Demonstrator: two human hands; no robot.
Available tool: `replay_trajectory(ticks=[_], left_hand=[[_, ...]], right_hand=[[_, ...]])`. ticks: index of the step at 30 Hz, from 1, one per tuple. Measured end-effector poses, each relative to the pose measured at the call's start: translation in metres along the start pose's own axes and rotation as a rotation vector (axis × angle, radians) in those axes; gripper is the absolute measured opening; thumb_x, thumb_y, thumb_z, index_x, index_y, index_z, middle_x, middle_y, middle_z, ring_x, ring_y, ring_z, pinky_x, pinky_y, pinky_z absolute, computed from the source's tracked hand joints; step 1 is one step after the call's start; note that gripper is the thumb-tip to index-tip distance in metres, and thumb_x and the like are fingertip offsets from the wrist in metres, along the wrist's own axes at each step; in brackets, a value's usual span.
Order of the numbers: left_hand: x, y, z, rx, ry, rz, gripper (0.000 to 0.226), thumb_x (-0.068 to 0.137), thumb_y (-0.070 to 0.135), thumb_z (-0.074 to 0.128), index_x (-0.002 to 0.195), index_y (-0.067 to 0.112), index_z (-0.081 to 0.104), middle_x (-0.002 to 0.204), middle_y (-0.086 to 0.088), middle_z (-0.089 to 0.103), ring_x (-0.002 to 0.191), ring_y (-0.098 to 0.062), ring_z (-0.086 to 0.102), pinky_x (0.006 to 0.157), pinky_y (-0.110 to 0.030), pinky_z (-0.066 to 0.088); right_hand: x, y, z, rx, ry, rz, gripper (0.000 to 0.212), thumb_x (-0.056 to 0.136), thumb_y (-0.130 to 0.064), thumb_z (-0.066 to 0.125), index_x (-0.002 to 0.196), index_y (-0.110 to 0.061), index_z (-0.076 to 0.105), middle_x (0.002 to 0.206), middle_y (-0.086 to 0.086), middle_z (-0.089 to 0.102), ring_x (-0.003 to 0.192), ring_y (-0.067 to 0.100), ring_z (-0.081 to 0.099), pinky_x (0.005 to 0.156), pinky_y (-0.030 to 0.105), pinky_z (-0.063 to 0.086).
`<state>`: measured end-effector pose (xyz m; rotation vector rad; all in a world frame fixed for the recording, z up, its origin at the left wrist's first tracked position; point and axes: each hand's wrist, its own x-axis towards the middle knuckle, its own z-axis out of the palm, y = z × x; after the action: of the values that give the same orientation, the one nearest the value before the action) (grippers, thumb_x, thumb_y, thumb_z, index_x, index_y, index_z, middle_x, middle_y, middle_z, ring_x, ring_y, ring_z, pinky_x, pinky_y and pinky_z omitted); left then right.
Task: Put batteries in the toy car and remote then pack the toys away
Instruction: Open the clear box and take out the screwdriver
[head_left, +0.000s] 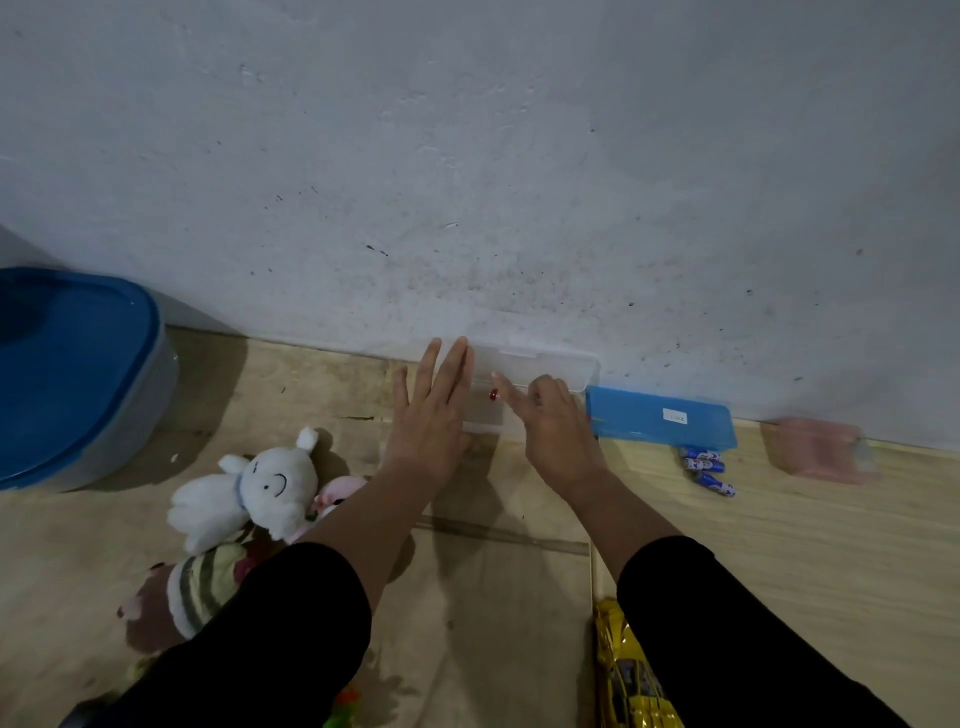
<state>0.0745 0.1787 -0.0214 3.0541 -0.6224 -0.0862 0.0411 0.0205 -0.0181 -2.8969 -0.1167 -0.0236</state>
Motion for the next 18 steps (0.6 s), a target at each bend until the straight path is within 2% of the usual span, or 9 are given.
replay_trajectory(ticks=[3, 6, 9, 12, 15, 18], left_hand=[[-0.002, 0.006, -0.013, -0.036, -0.005, 0.035, 0.106, 0.087, 0.046, 0.059, 0.147, 0.013, -0.023, 0.156, -0.002, -0.027, 0.143, -0.027, -0.023, 0.115, -0.052, -0.001], [-0.003, 0.017, -0.030, -0.046, 0.010, 0.087, 0.108, 0.085, 0.052, 0.059, 0.148, 0.014, -0.020, 0.157, -0.001, -0.024, 0.144, -0.027, -0.021, 0.115, -0.052, 0.000], [-0.008, 0.035, -0.050, -0.052, 0.039, 0.125, 0.113, 0.080, 0.057, 0.062, 0.149, 0.014, -0.017, 0.158, -0.001, -0.021, 0.145, -0.026, -0.018, 0.115, -0.051, 0.003], [-0.024, 0.056, -0.068, -0.074, 0.058, 0.131, 0.117, 0.077, 0.059, 0.064, 0.149, 0.014, -0.016, 0.158, -0.001, -0.019, 0.145, -0.025, -0.017, 0.116, -0.050, 0.003], [-0.046, 0.079, -0.078, -0.101, 0.062, 0.138, 0.118, 0.075, 0.060, 0.064, 0.149, 0.015, -0.016, 0.158, -0.001, -0.021, 0.145, -0.024, -0.019, 0.116, -0.050, 0.001], [-0.076, 0.104, -0.079, -0.116, 0.061, 0.116, 0.117, 0.075, 0.063, 0.063, 0.150, 0.017, -0.014, 0.158, 0.000, -0.018, 0.145, -0.023, -0.017, 0.116, -0.049, 0.003]], right_hand=[[-0.009, 0.002, -0.018, 0.051, -0.009, 0.119, 0.079, 0.091, 0.006, 0.046, 0.146, -0.042, 0.017, 0.112, 0.006, 0.041, 0.096, 0.015, 0.046, 0.084, 0.026, 0.049], [-0.023, 0.008, -0.037, 0.098, 0.020, 0.216, 0.079, 0.092, 0.006, 0.045, 0.148, -0.040, 0.012, 0.116, 0.007, 0.038, 0.096, 0.014, 0.053, 0.086, 0.026, 0.052], [-0.041, 0.014, -0.055, 0.128, 0.075, 0.293, 0.067, 0.099, -0.020, 0.044, 0.150, -0.033, 0.002, 0.119, 0.010, 0.038, 0.095, 0.017, 0.056, 0.084, 0.029, 0.052], [-0.067, 0.019, -0.074, 0.103, 0.068, 0.326, 0.070, 0.095, -0.048, 0.034, 0.150, -0.029, -0.004, 0.122, 0.012, 0.038, 0.088, 0.021, 0.055, 0.075, 0.031, 0.049], [-0.101, 0.028, -0.088, 0.070, 0.068, 0.292, 0.073, 0.089, -0.059, 0.019, 0.150, -0.028, -0.006, 0.128, 0.015, 0.039, 0.083, 0.017, 0.051, 0.072, 0.027, 0.046], [-0.140, 0.041, -0.097, 0.038, 0.054, 0.291, 0.082, 0.078, -0.067, 0.003, 0.150, -0.028, -0.006, 0.136, 0.017, 0.037, 0.095, 0.025, 0.056, 0.074, 0.032, 0.047]])
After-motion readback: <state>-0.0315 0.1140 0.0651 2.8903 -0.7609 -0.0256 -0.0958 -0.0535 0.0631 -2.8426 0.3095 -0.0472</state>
